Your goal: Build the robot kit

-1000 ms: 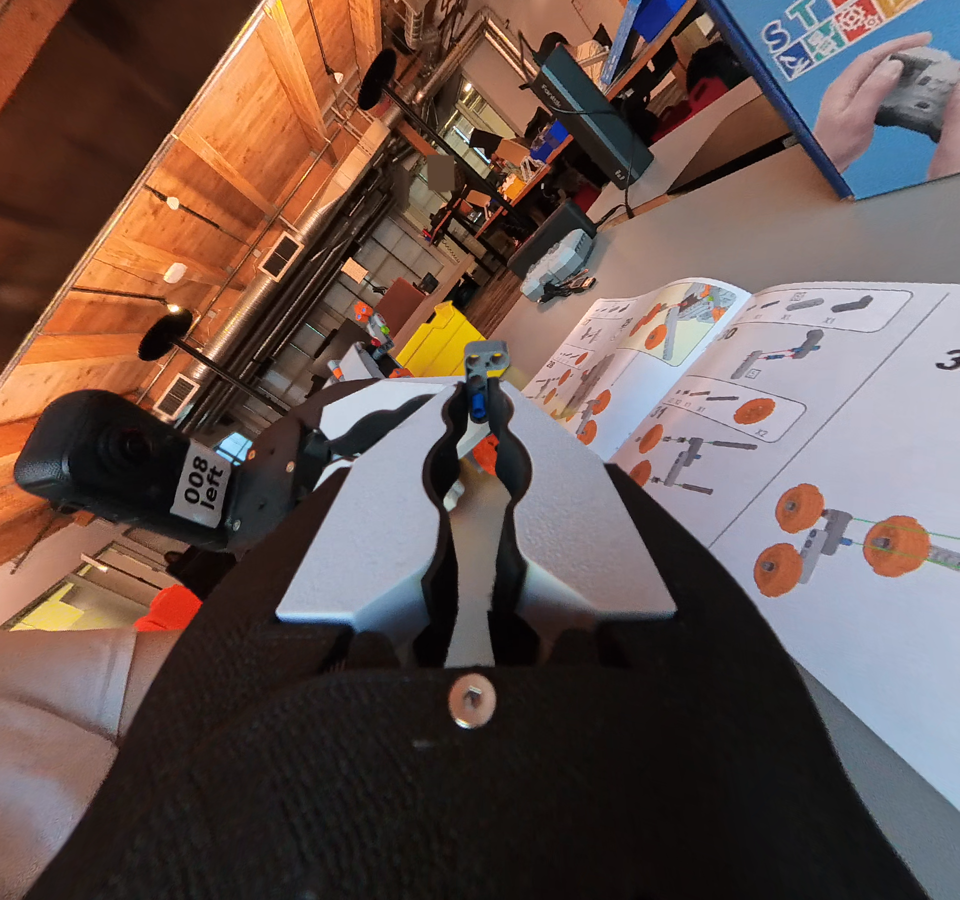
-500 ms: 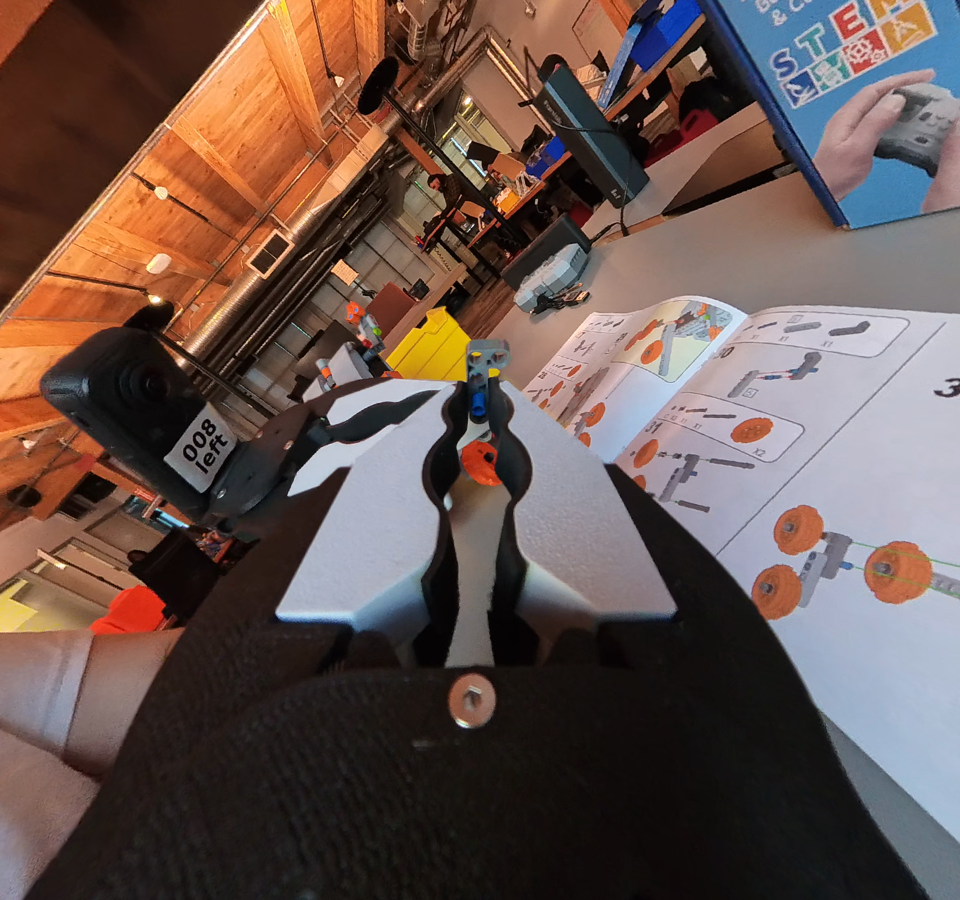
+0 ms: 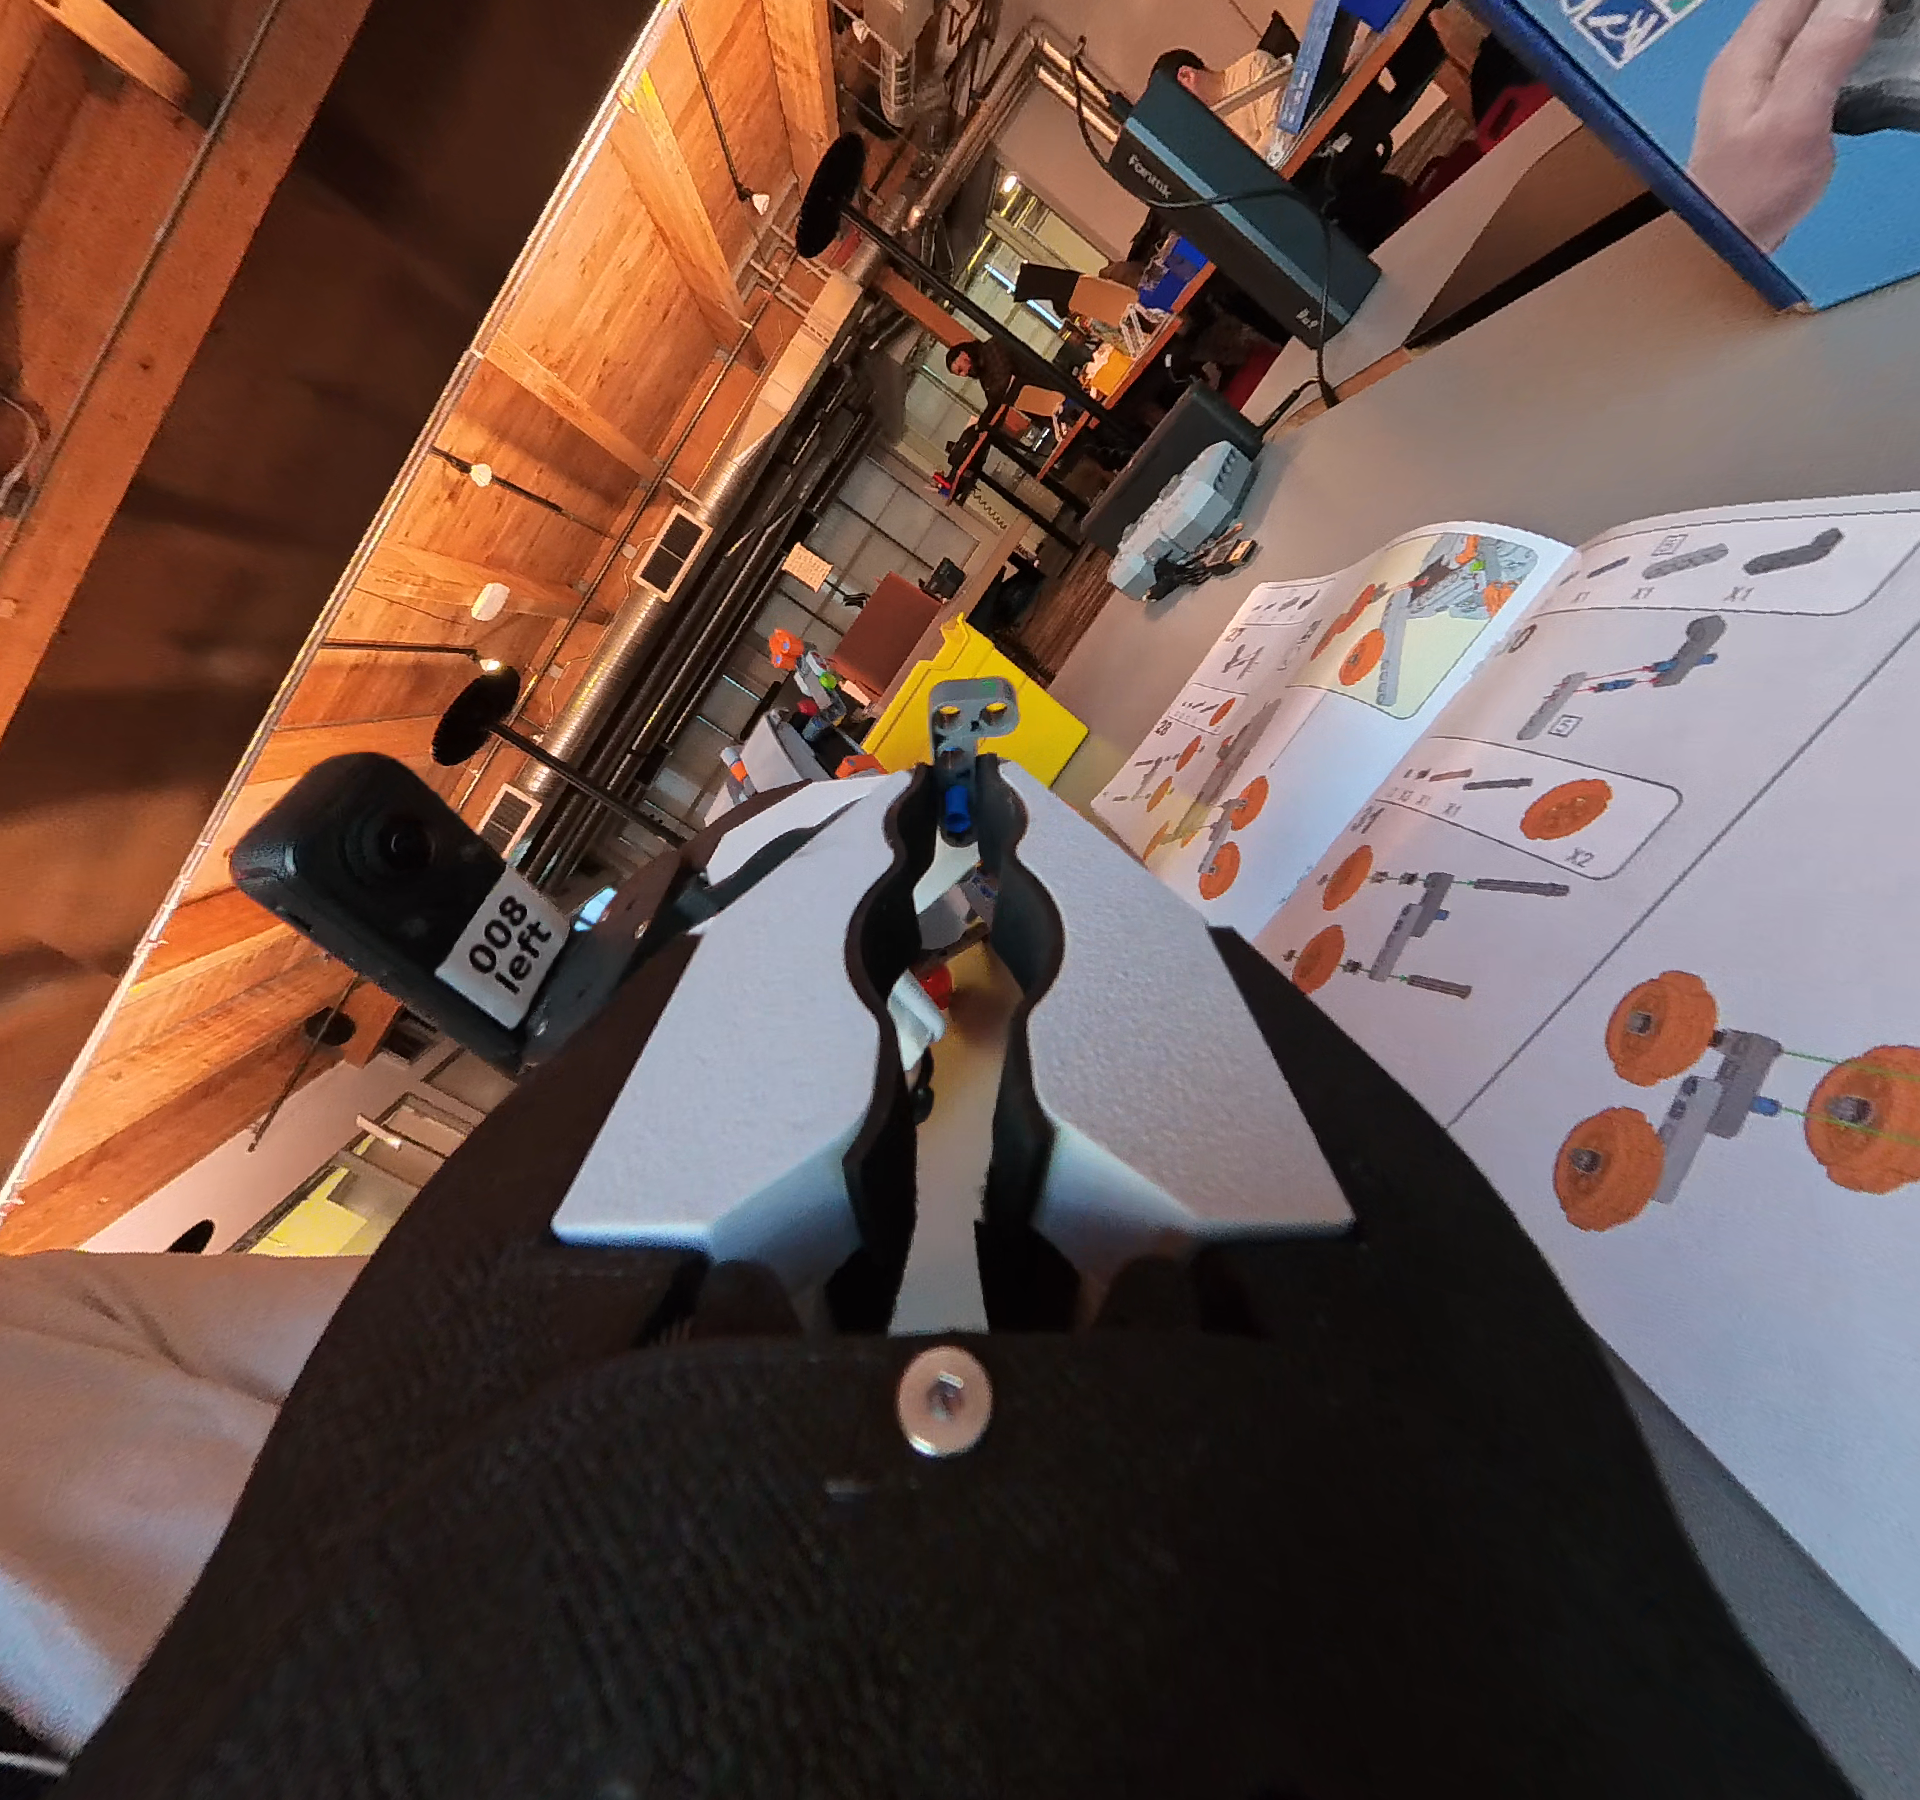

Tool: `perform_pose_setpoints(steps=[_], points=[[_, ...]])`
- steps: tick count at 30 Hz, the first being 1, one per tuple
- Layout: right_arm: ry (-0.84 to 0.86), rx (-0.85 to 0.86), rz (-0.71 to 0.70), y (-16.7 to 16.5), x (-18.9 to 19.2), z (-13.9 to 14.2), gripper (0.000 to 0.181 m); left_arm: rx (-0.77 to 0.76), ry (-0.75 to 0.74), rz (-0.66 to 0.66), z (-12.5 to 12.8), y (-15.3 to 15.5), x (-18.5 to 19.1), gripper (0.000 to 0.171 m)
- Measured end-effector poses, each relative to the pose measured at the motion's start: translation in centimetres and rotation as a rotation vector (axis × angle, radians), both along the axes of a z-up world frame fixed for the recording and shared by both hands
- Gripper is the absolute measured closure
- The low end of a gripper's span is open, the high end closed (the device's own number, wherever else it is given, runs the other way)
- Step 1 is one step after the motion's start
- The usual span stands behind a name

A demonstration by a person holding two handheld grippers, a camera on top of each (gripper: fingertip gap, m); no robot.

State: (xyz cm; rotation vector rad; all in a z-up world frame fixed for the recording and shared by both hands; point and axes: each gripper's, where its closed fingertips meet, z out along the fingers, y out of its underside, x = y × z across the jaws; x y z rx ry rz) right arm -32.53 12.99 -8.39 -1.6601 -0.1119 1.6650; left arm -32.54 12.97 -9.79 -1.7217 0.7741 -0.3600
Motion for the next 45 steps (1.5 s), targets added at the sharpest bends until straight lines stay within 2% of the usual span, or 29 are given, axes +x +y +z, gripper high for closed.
perform_pose_setpoints(steps=[5,9,12,15,18,20,22,25,28,34,37,41,45], points=[[0.034,0.029,0.043,-0.4,0.3,0.7,0.175,-0.037,-0.114,-0.041,0.9,-0.5,0.3,0.16],[0.041,0.064,0.091,-0.9,0.9,1.2,0.174,-0.054,-0.252,-0.089,2.8,-1.1,0.2,0.157],[0.09,0.1,0.148,-1.8,1.1,2.7,0.175,-0.104,-0.374,-0.145,4.1,-1.7,0.3,0.159],[0.076,0.159,0.226,-3.2,0.9,3.9,0.175,-0.183,-0.516,-0.236,5.5,-2.6,0.6,0.15],[0.078,0.201,0.264,-4.1,1.1,5.1,0.175,-0.267,-0.63,-0.328,6.6,-3.4,0.5,0.151],[0.082,0.214,0.287,-4.6,1.3,5.7,0.175,-0.309,-0.688,-0.424,7.5,-4.3,0.7,0.164],[0.077,0.224,0.294,-4.9,1.3,5.9,0.175,-0.353,-0.694,-0.468,7.5,-4.8,0.9,0.171],[0.074,0.23,0.29,-4.8,1.5,5.9,0.175,-0.338,-0.665,-0.479,7.4,-4.9,0.9,0.171],[0.082,0.226,0.291,-4.7,1.6,5.8,0.175,-0.342,-0.644,-0.488,7.3,-5.1,1.1,0.159],[0.099,0.244,0.312,-5.1,1.3,6.0,0.175,-0.374,-0.656,-0.52,7.2,-5.5,1.3,0.166],[0.142,0.239,0.321,-5.3,1.2,6.3,0.175,-0.331,-0.645,-0.524,7.6,-5.6,1.3,0.167],[0.193,0.212,0.332,-5.3,1.1,6.5,0.175,-0.191,-0.535,-0.48,7.7,-5.6,1.2,0.166],[0.191,0.241,0.314,-5.2,1.1,6.6,0.175,-0.259,-0.594,-0.49,7.8,-5.6,1.1,0.167]])
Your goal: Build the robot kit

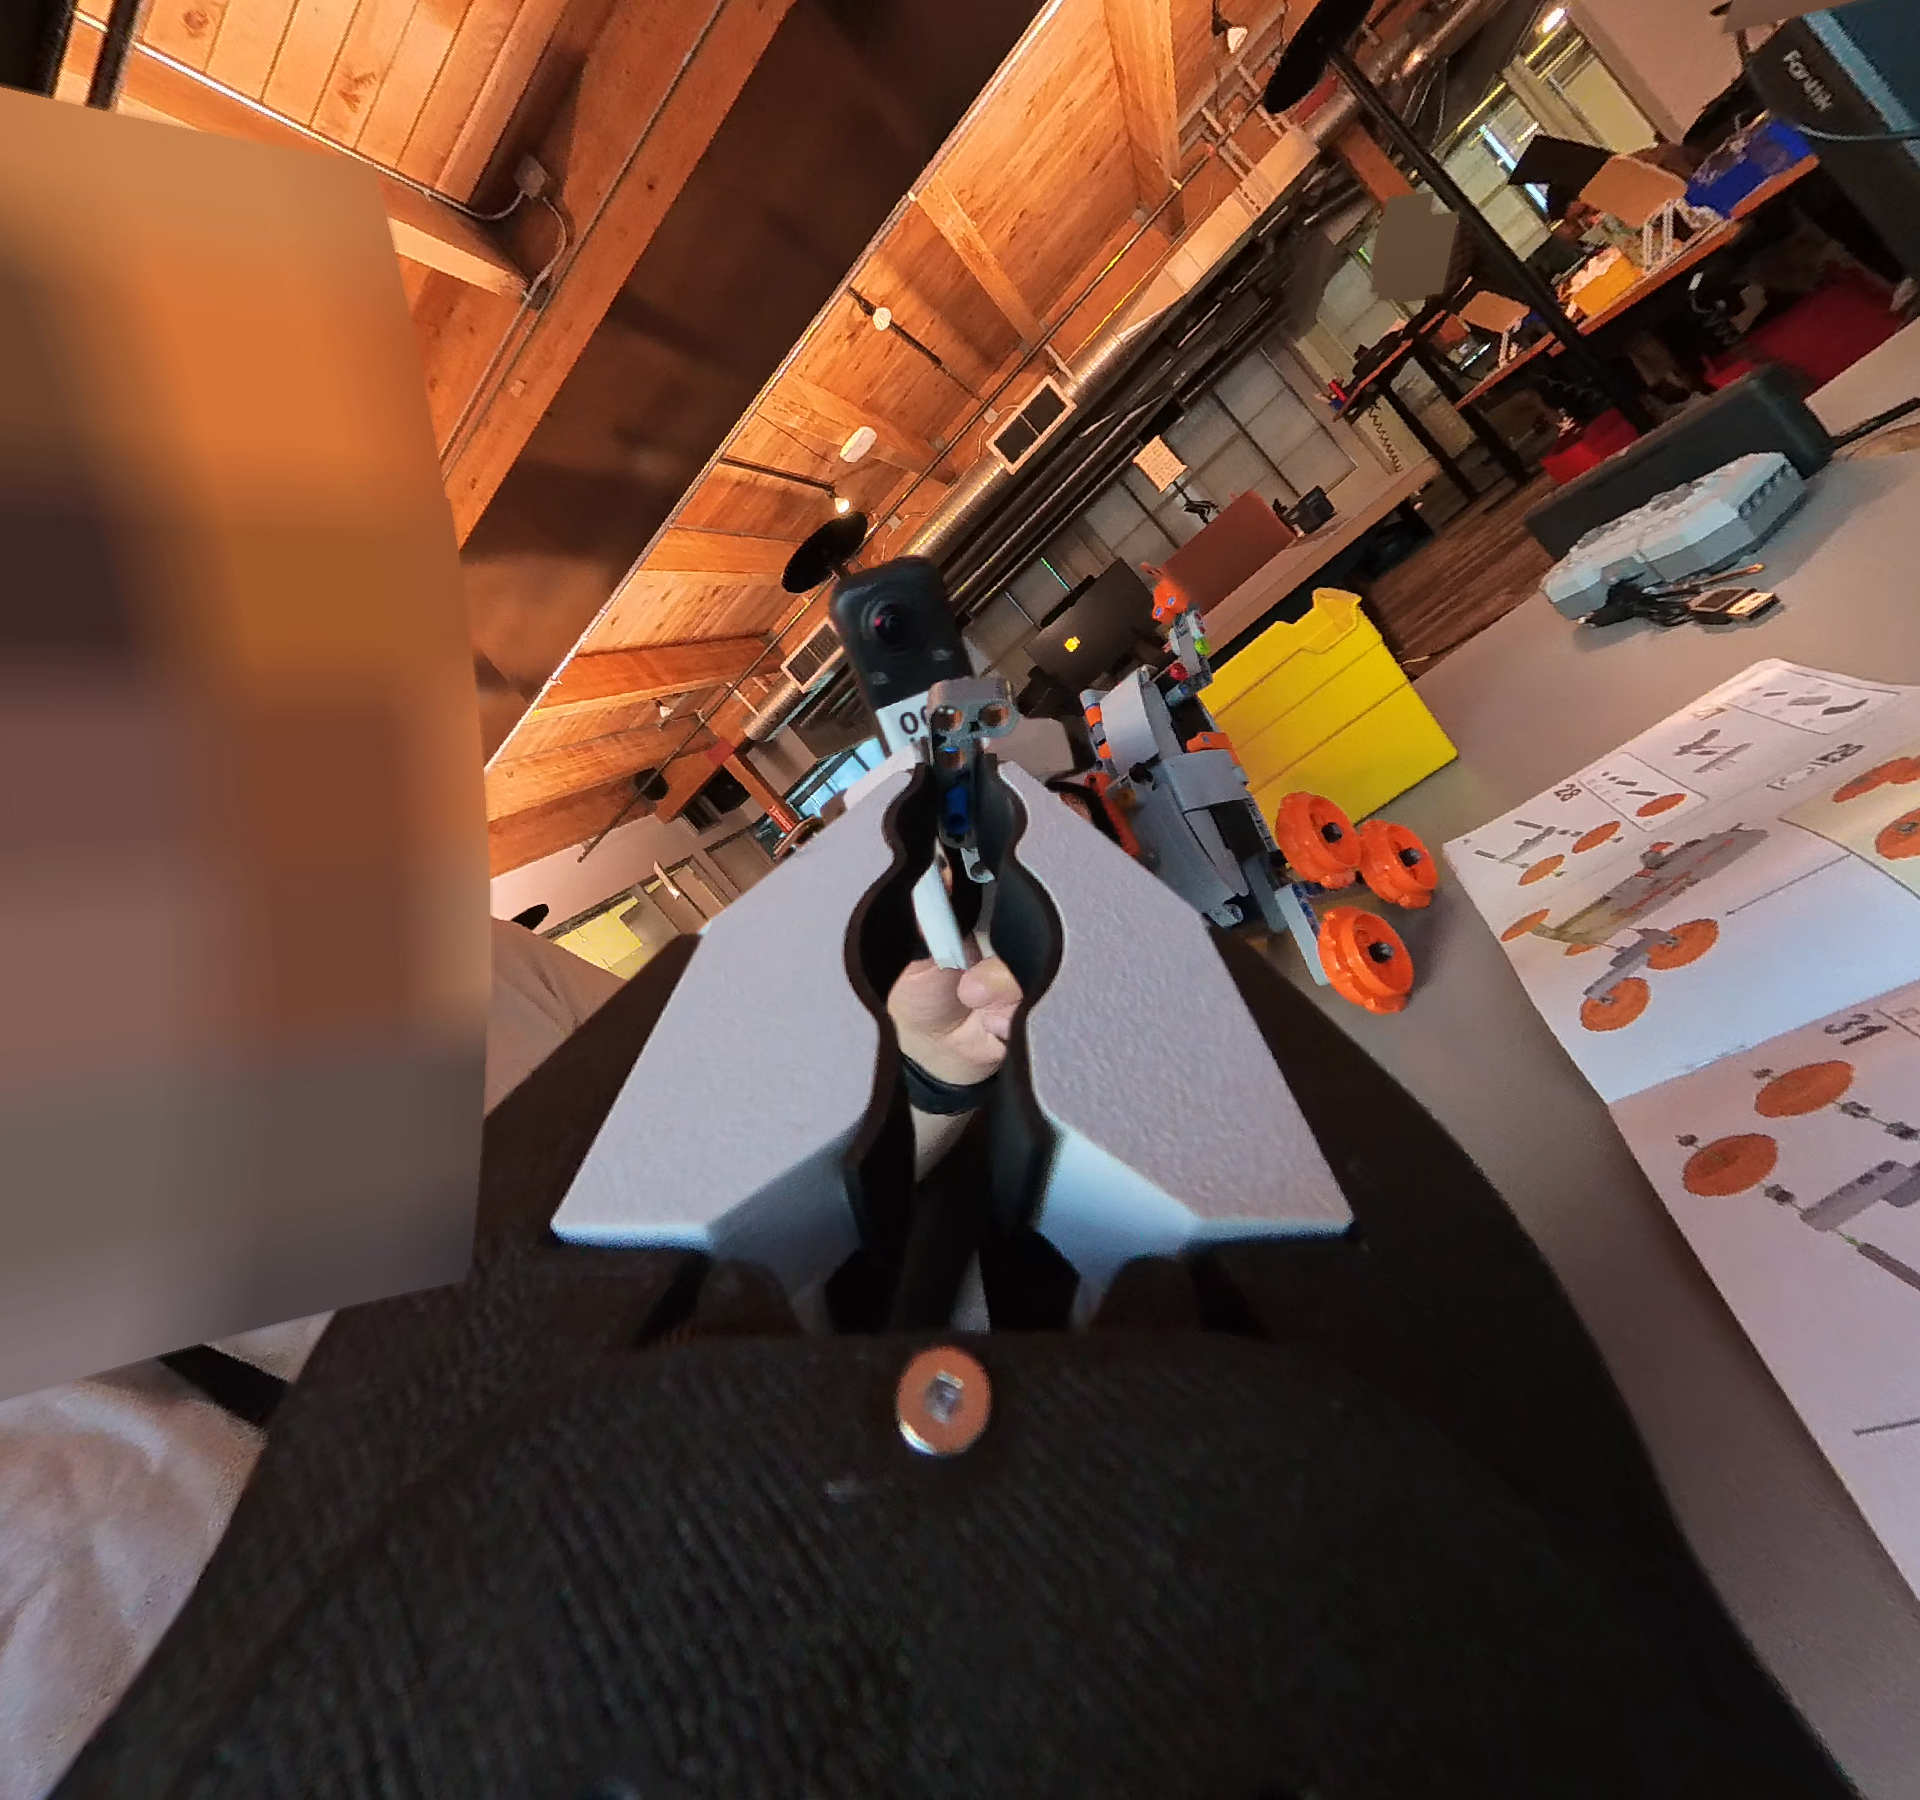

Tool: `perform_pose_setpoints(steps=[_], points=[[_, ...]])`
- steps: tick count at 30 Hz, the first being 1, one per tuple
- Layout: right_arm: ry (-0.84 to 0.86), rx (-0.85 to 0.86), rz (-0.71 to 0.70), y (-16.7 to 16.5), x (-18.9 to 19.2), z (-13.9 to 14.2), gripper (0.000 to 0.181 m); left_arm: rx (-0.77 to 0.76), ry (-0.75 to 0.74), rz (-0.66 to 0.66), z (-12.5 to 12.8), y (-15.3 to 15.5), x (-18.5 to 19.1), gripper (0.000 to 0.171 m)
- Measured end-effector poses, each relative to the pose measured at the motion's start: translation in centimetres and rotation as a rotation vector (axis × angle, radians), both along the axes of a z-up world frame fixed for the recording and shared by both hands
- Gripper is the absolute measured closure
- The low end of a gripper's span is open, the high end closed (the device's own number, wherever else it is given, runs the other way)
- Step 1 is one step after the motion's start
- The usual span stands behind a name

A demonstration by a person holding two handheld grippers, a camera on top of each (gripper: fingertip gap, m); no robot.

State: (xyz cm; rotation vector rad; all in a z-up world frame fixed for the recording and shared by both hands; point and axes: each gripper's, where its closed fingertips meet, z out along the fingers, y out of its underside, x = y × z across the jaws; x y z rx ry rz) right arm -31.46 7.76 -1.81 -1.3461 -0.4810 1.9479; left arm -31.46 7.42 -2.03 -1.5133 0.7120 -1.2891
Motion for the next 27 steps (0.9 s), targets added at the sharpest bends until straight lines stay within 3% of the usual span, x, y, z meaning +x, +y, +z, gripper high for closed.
perform_pose_setpoints(steps=[6,10,21,27], points=[[0.031,0.077,-0.021,-0.3,0.1,0.6,0.174,-0.089,-0.097,-0.049,0.6,-0.4,0.1,0.166],[0.049,0.048,-0.02,0.0,0.1,0.4,0.174,-0.026,-0.057,-0.005,0.4,-0.1,0.1,0.167],[0.065,0.034,-0.083,0.6,-0.2,0.2,0.175,-0.033,-0.042,0.019,0.0,0.4,-0.2,0.167],[0.011,0.018,-0.104,1.1,-0.4,-0.2,0.175,-0.126,-0.108,0.005,-0.3,1.0,-0.4,0.166]])
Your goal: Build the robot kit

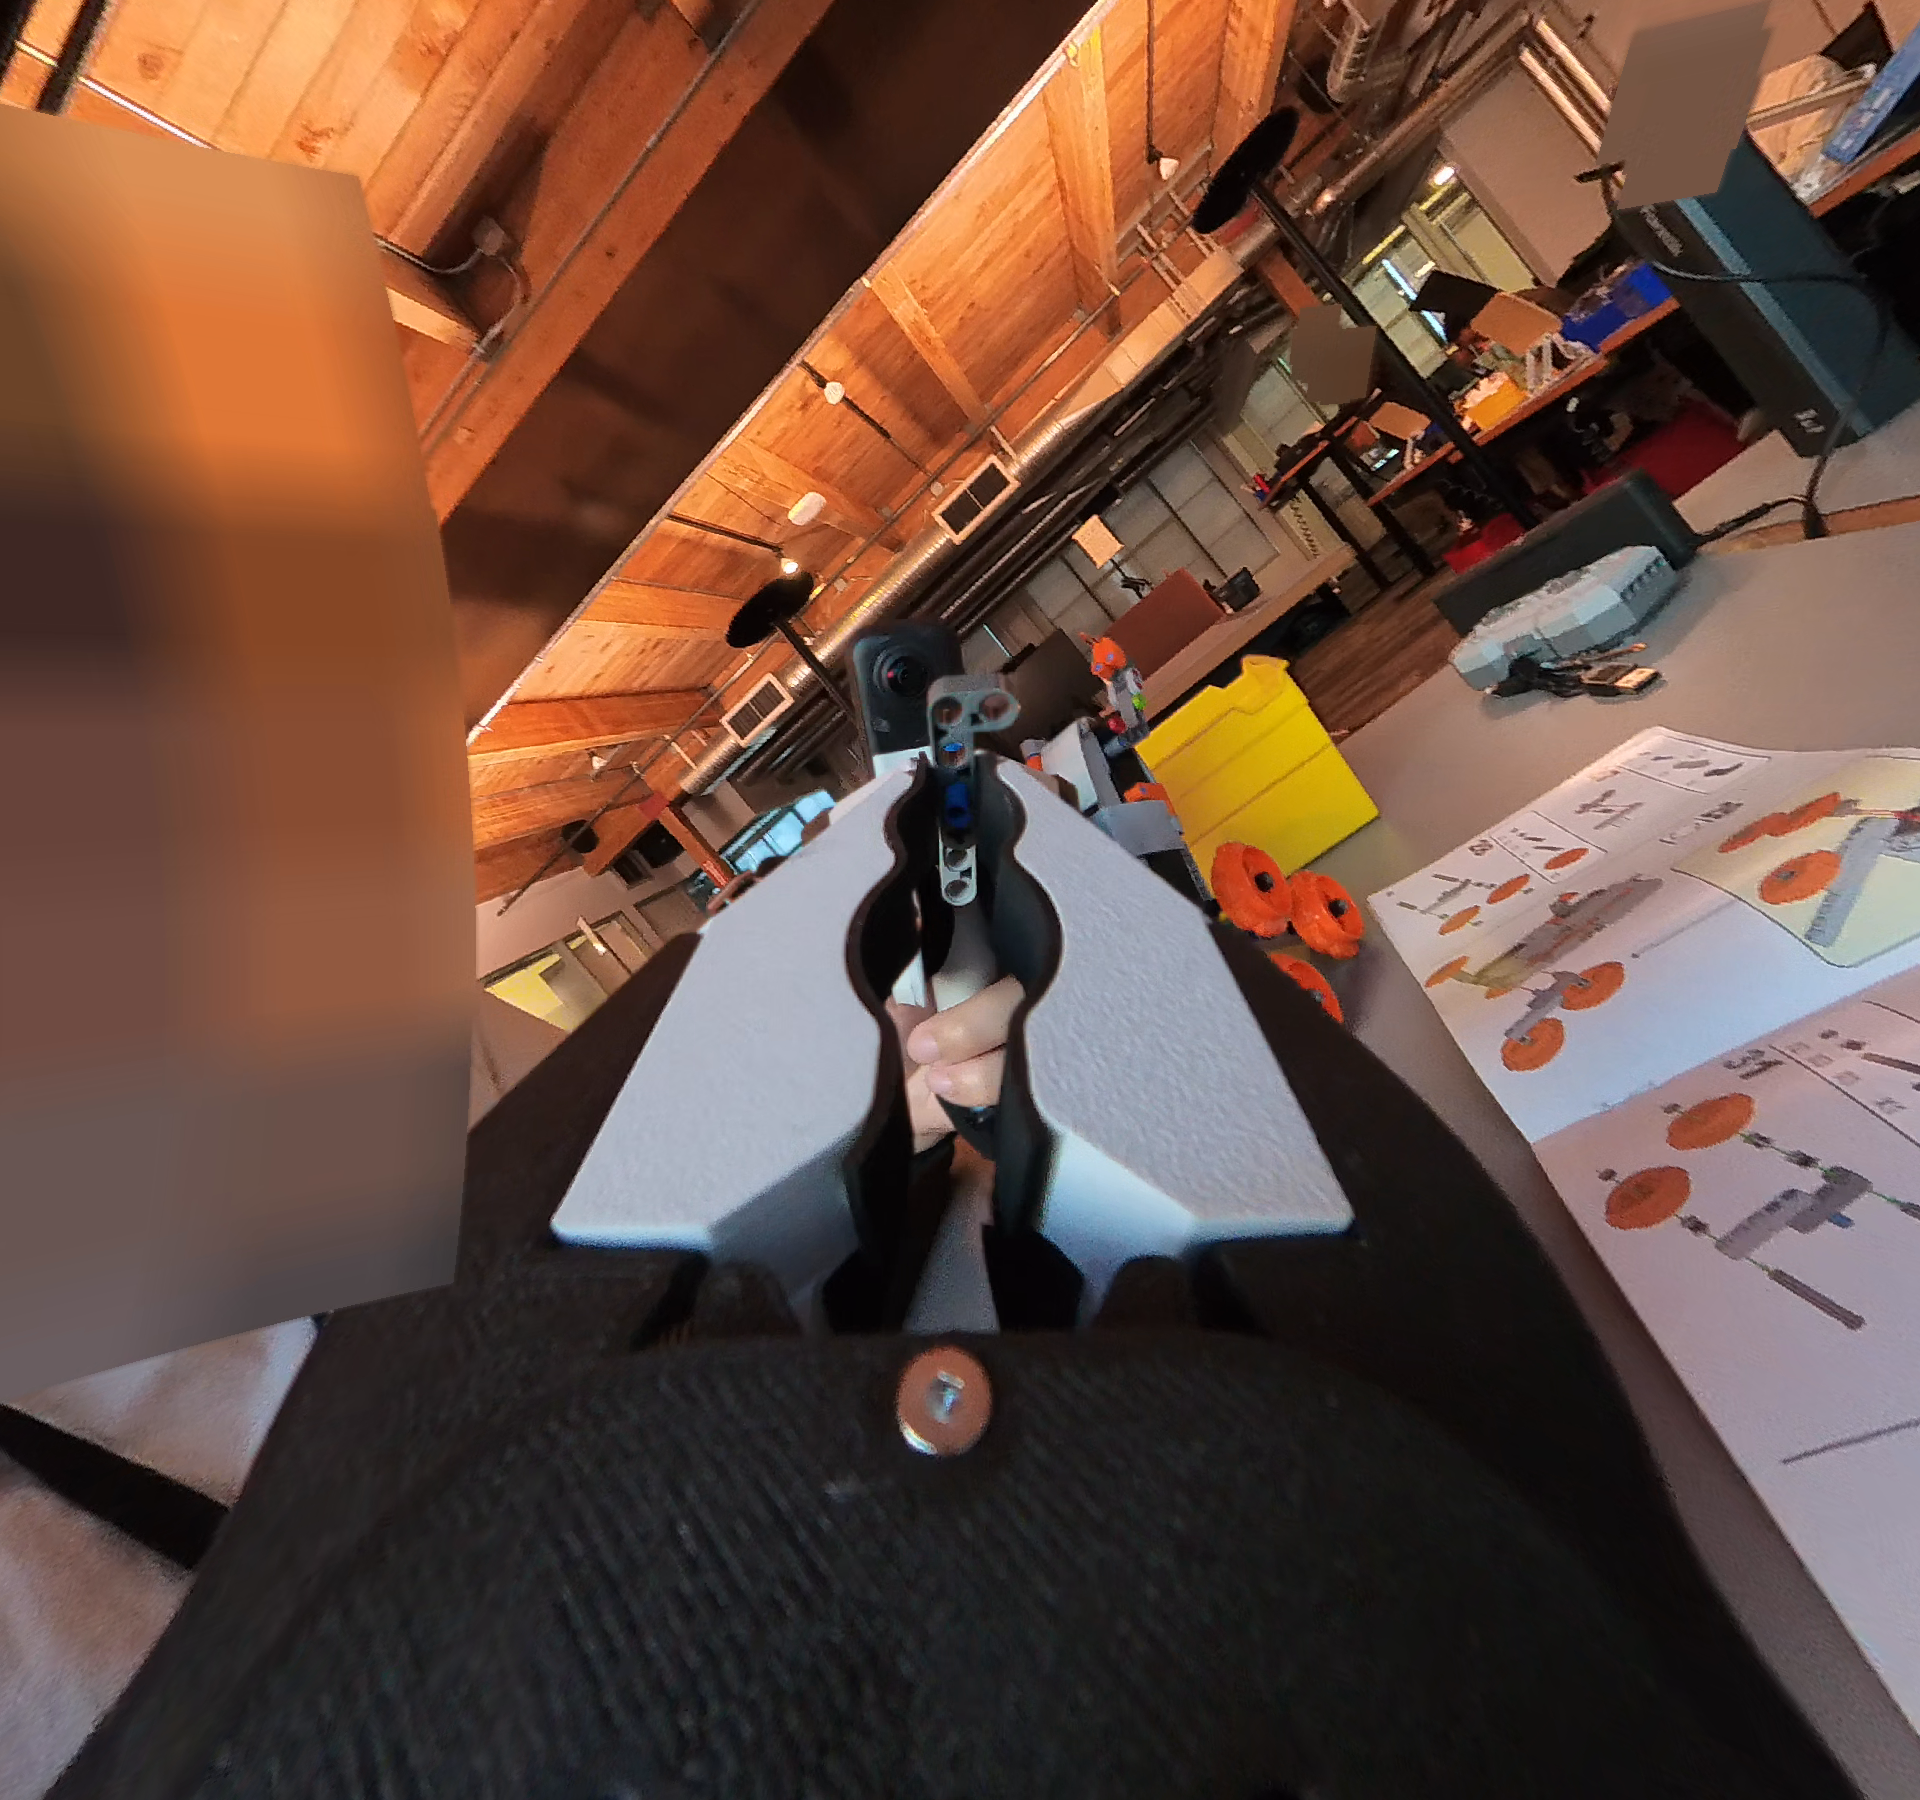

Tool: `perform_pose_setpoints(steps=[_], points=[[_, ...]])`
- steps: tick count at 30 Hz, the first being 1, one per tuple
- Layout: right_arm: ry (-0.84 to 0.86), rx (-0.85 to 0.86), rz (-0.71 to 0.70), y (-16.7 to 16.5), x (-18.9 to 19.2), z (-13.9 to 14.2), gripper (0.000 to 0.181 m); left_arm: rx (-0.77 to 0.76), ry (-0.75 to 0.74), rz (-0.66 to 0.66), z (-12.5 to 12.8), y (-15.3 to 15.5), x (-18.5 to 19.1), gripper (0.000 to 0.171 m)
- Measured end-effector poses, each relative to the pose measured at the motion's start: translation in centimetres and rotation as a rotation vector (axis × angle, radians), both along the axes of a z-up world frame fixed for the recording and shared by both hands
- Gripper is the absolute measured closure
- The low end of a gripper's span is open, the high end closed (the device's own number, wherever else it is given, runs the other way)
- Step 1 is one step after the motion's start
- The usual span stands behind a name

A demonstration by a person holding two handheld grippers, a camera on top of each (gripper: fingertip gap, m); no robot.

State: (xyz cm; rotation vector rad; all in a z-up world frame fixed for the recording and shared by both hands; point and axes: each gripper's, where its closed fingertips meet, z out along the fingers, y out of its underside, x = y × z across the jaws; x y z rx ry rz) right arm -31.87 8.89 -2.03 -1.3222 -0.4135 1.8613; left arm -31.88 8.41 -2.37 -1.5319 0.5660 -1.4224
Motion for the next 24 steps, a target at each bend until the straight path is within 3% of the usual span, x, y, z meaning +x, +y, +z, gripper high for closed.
perform_pose_setpoints(steps=[7,11,17,21,24], points=[[-0.05,0.001,-0.021,0.3,0.7,0.3,0.164,-0.054,-0.077,-0.033,0.5,-0.1,0.0,0.167],[-0.072,0.031,0.01,-0.3,0.6,0.4,0.181,-0.056,-0.071,-0.026,0.3,0.0,-0.1,0.167],[-0.187,0.034,-0.048,0.6,1.2,-0.8,0.181,-0.046,-0.021,-0.03,-0.2,0.2,-0.1,0.167],[-0.563,0.133,-0.133,1.7,3.1,-4.7,0.181,-0.046,0.053,-0.045,-1.1,-0.1,0.5,0.167],[-0.864,0.247,-0.109,1.1,4.7,-8.4,0.174,-0.094,0.152,-0.025,-3.3,0.3,1.0,0.167]])
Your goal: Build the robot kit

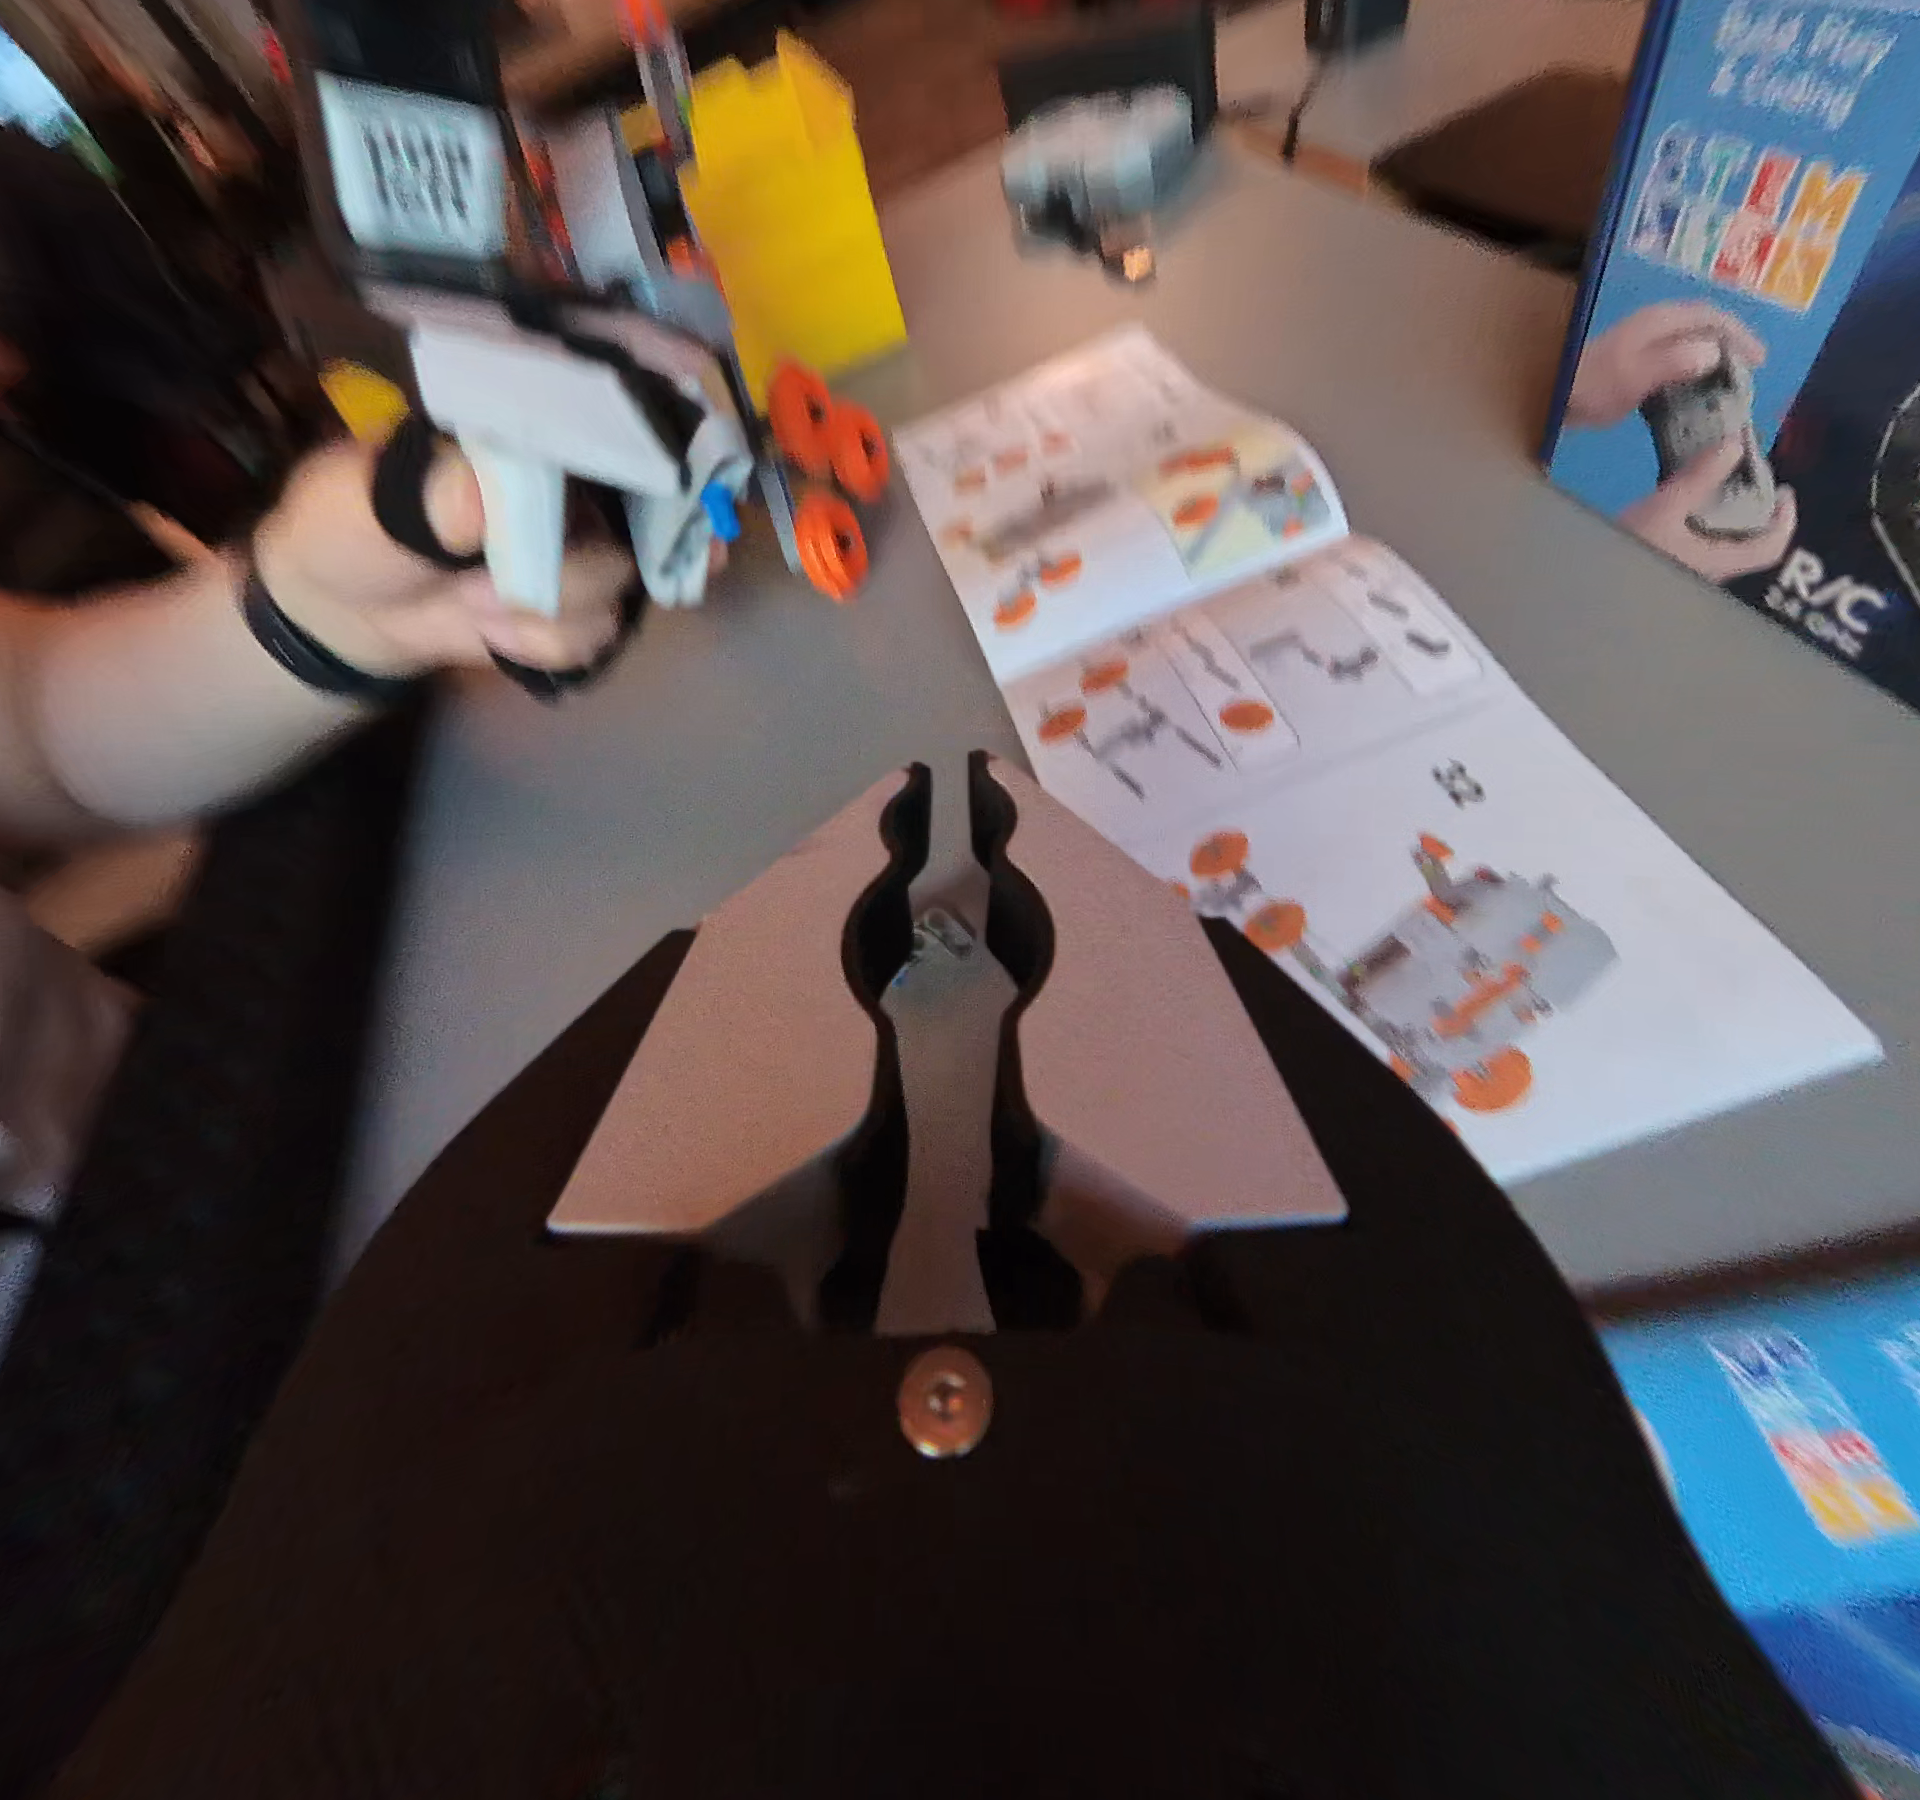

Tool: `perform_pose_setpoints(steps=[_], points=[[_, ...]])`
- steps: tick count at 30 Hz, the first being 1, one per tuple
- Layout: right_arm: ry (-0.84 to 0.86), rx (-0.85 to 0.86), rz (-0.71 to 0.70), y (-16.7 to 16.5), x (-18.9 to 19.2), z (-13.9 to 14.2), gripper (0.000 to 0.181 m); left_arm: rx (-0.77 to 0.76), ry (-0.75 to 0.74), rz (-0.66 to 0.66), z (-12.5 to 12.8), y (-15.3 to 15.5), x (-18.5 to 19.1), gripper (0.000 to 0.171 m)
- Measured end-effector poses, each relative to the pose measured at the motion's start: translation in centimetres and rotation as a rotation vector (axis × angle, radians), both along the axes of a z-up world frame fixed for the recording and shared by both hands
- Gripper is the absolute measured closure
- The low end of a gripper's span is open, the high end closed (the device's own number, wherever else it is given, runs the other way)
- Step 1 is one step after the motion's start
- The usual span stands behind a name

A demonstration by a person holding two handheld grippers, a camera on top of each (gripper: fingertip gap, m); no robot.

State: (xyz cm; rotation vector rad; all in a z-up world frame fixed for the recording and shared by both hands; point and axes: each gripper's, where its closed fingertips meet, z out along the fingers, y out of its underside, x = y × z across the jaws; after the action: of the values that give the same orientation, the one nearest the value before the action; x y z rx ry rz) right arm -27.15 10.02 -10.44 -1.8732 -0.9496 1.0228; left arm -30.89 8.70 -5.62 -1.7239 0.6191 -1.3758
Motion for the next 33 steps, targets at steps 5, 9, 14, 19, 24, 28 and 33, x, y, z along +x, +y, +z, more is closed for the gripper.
perform_pose_setpoints(steps=[5,9,14,19,24,28,33], points=[[-0.274,-0.032,0.099,-1.8,1.3,-5.0,0.166,-0.111,0.163,0.013,-3.9,0.5,0.2,0.167],[-0.391,-0.043,0.148,-2.8,2.2,-6.7,0.165,-0.245,0.239,-0.021,-6.7,-0.1,0.4,0.166],[-0.407,-0.02,0.083,-2.5,5.2,-5.6,0.165,-0.302,0.345,-0.06,-9.2,-0.9,0.7,0.167],[-0.41,-0.025,0.037,-2.8,8.1,-5.3,0.163,-0.308,0.436,-0.082,-10.8,-1.5,0.7,0.166],[-0.432,-0.031,0.087,-3.3,7.2,-6.0,0.159,-0.342,0.415,-0.095,-11.1,-1.7,1.0,0.166],[-0.46,-0.057,0.118,-3.9,6.9,-6.7,0.155,-0.351,0.414,-0.102,-11.2,-1.8,1.0,0.166],[-0.455,-0.105,0.125,-4.3,6.7,-6.9,0.155,-0.354,0.413,-0.106,-11.2,-1.8,1.0,0.166]])
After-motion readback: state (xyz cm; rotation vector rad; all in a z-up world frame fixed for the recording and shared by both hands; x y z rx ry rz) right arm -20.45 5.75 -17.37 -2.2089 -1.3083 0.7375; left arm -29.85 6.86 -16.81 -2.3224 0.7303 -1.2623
